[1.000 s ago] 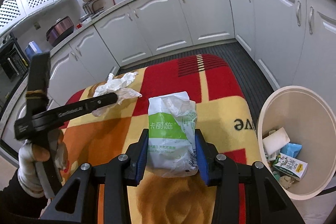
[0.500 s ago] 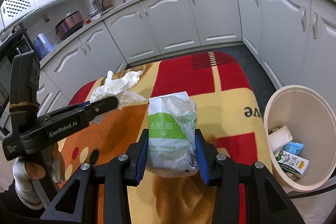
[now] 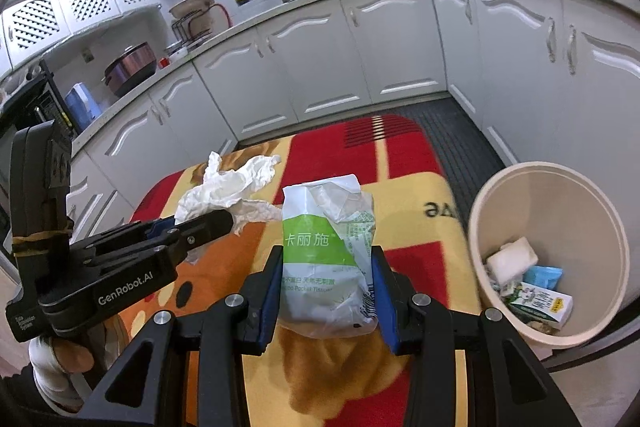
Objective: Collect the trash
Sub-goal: 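Carry the tissue and green-labelled bag in both tools over the bin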
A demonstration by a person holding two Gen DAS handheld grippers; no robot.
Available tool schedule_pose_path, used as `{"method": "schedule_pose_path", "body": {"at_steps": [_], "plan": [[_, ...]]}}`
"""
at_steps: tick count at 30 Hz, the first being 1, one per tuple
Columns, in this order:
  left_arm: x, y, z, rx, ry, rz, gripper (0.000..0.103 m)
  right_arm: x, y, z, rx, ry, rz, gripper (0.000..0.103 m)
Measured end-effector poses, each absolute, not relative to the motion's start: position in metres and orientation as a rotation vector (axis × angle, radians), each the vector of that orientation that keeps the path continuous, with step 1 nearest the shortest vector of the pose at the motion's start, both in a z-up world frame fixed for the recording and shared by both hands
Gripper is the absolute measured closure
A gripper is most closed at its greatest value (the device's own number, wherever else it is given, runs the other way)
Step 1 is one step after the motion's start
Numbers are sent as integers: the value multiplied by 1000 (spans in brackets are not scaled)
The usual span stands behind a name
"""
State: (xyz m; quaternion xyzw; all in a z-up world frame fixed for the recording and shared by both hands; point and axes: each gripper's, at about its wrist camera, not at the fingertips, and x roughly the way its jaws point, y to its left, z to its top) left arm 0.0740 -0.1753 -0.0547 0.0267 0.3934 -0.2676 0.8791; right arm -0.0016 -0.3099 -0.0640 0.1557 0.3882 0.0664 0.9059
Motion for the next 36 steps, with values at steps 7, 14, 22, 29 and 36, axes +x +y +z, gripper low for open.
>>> {"method": "schedule_pose_path", "body": {"at_steps": [7, 14, 22, 29, 36], "plan": [[68, -201, -52, 75, 819, -601, 81, -15, -333, -64, 344, 798, 85, 64], [64, -225, -51, 97, 818, -643, 81, -24, -353, -63, 352, 792, 42, 64], [63, -262, -57, 111, 853, -706, 81, -36, -381, -67, 377, 793, -23, 64], [66, -301, -66, 125, 896, -773, 81, -42, -413, -77, 407, 809, -89, 64], [74, -343, -78, 141, 946, -824, 81, -47, -450, -95, 447, 837, -160, 63]]}}
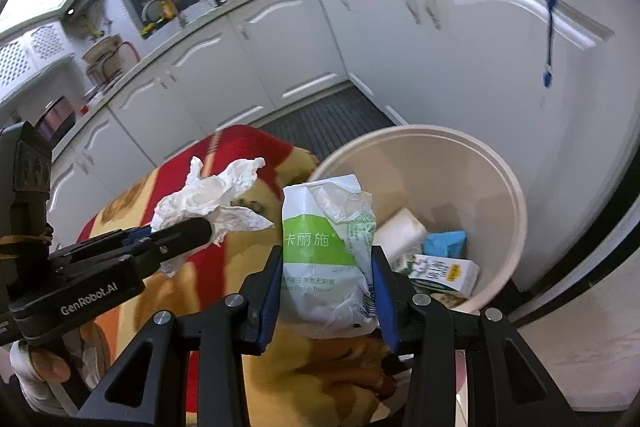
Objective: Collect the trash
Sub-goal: 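Carry the tissue and green-labelled bag in both tools over the bin, then open both tools to drop the tissue and bag into the bin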
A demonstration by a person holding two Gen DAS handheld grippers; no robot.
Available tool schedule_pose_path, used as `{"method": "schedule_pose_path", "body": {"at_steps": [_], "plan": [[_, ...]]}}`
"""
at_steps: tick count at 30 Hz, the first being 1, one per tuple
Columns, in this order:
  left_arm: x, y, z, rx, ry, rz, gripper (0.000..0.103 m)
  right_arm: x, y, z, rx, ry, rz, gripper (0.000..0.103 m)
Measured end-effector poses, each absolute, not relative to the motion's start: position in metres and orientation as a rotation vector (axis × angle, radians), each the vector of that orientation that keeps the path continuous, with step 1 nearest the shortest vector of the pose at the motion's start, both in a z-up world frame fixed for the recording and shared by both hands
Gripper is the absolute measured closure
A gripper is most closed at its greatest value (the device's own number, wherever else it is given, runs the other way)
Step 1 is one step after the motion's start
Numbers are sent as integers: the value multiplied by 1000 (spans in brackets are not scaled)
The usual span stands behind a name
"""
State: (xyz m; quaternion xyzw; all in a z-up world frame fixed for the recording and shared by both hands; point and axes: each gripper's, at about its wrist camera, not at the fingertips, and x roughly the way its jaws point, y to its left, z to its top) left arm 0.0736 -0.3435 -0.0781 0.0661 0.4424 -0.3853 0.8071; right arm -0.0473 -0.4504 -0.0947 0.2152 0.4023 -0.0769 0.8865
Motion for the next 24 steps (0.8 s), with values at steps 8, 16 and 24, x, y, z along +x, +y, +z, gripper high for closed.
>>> {"method": "schedule_pose_path", "body": {"at_steps": [8, 16, 24], "plan": [[82, -382, -92, 174, 992, -851, 81, -44, -478, -119, 487, 876, -202, 63], [95, -406, -108, 178, 1054, -853, 80, -36, -497, -143, 519, 916, -231, 63], [105, -413, -115, 140, 1090, -849, 60, -29, -508, -152, 535, 935, -255, 62]]}}
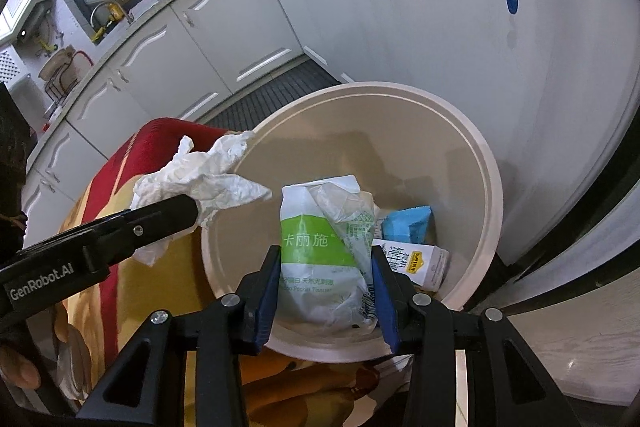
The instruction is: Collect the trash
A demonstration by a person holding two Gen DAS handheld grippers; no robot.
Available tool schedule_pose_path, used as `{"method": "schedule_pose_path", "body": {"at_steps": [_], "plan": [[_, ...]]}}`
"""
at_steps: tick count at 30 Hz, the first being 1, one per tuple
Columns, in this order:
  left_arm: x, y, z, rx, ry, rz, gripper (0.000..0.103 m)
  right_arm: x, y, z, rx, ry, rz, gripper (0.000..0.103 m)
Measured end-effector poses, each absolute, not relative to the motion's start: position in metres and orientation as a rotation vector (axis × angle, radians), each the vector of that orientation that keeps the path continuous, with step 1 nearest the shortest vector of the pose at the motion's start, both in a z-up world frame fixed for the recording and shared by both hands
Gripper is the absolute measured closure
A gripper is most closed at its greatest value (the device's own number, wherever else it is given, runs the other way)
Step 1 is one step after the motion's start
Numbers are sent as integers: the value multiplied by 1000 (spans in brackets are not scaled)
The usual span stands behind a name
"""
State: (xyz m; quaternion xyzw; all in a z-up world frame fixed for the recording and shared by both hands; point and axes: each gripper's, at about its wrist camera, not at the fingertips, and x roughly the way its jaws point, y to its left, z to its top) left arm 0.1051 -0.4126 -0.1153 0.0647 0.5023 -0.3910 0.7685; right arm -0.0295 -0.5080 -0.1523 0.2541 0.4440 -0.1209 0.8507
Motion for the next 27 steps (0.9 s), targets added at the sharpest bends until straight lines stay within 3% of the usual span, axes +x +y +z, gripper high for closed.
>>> {"method": "schedule_pose_path", "body": {"at_steps": [3, 9, 22, 27], "plan": [[109, -412, -118, 111, 1109, -853, 45, -28, -510, -153, 535, 935, -264, 50], [113, -407, -121, 56, 1145, -868, 36, -29, -508, -156, 547, 946, -280, 41], [105, -373, -97, 63, 1012, -758, 36, -38, -494, -140, 528, 905, -288, 35], [98, -350, -88, 65, 952, -692, 36, -43, -475, -121, 470, 859, -304, 27]]}}
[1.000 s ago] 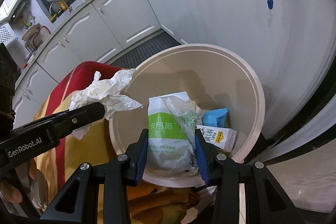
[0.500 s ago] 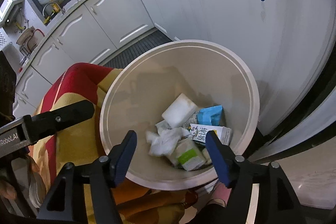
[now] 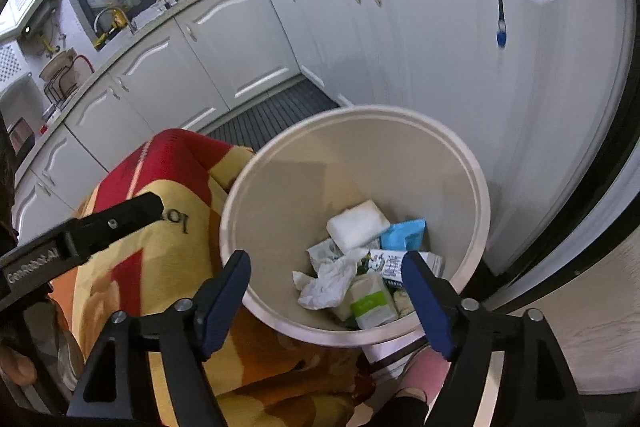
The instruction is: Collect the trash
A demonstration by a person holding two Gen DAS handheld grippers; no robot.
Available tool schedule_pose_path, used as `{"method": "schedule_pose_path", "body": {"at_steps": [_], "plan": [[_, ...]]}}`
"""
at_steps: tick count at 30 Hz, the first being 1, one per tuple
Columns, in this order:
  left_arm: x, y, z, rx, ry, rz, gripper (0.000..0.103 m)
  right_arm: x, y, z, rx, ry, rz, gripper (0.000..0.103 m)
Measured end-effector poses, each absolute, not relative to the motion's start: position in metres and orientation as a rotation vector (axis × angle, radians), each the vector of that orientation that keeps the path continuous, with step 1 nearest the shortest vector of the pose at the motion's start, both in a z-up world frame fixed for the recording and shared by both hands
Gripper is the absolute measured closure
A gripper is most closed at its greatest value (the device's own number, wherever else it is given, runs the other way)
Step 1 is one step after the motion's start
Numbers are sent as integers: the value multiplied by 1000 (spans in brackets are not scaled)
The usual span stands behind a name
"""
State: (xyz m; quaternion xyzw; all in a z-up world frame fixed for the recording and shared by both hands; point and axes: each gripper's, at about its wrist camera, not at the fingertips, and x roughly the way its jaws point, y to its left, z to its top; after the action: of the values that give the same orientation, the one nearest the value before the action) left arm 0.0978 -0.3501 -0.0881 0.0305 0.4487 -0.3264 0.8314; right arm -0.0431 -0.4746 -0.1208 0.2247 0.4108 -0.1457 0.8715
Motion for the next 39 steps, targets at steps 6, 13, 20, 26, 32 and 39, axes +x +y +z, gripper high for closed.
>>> {"method": "schedule_pose_path", "body": {"at_steps": [6, 13, 20, 26, 32, 39], "plan": [[81, -317, -69, 68, 835, -601, 36, -51, -450, -96, 404, 804, -313, 26], [53, -280, -45, 70, 701, -553, 35, -66, -429, -72, 364, 731, -328, 26], [27, -256, -17, 21, 608, -548, 35, -88, -409, -37, 300, 609, -367, 20], [8, -249, 1, 46, 564, -569, 35, -99, -395, -19, 265, 558, -386, 19], [-6, -247, 13, 65, 536, -584, 35, -109, -386, -7, 243, 522, -409, 19], [-14, -241, 23, 50, 511, -603, 35, -120, -379, 8, 219, 480, -432, 18]]}}
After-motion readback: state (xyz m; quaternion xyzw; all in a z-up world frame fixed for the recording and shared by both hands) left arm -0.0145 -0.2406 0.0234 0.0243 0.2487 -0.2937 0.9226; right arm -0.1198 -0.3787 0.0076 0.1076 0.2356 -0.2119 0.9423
